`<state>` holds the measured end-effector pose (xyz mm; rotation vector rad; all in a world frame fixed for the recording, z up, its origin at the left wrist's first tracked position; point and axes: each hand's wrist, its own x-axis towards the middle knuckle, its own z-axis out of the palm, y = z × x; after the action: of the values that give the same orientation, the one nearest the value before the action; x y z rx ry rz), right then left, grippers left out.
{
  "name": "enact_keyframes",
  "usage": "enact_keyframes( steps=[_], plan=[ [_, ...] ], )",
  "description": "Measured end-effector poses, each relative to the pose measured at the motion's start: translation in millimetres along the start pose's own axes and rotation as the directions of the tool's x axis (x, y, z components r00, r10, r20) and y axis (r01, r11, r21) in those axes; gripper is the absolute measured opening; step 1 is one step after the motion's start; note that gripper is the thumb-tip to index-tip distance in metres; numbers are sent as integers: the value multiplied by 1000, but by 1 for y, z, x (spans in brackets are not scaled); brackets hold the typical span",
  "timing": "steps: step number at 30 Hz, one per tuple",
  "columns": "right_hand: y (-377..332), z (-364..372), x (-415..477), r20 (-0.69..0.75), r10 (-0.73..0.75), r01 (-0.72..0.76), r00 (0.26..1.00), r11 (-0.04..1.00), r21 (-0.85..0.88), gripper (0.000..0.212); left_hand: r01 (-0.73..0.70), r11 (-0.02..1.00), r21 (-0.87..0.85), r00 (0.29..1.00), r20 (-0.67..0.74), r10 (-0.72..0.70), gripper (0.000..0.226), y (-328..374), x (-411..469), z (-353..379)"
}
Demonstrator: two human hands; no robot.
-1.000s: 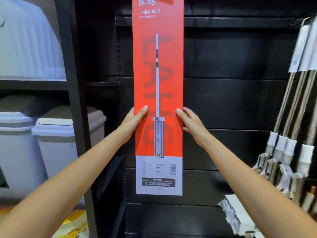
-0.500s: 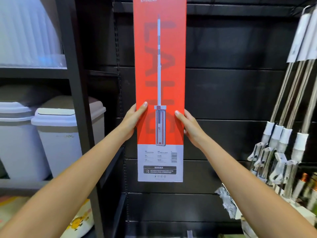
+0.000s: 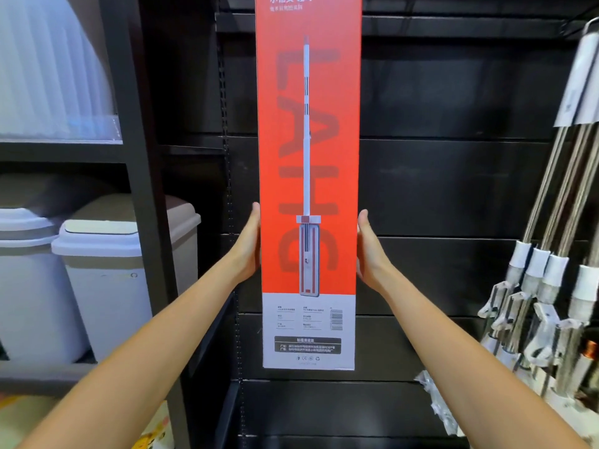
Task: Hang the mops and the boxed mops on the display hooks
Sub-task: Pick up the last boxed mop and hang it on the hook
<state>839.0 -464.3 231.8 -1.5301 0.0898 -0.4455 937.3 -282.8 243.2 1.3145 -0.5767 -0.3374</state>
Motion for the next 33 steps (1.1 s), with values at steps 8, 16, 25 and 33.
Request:
enact_keyframes(
  steps=[8, 16, 25, 33],
  plan=[
    [6, -5, 15, 20, -25, 25, 999, 1000, -1, 47, -49, 997, 62, 998, 52, 46, 54, -6, 10, -5],
    [20, -21, 43, 11, -129, 130, 992, 984, -121, 91, -162, 979, 126, 987, 33, 159, 65, -8, 27, -13],
    [-1, -8, 40, 4, -82, 82, 997, 978, -193, 45, -129, 974, 187, 991, 54, 120, 70, -5, 41, -10],
    [-3, -18, 39, 34, -251, 251, 967, 938, -239, 34, -175, 957, 230, 984, 17, 176, 49, 1, 31, -7]
  ],
)
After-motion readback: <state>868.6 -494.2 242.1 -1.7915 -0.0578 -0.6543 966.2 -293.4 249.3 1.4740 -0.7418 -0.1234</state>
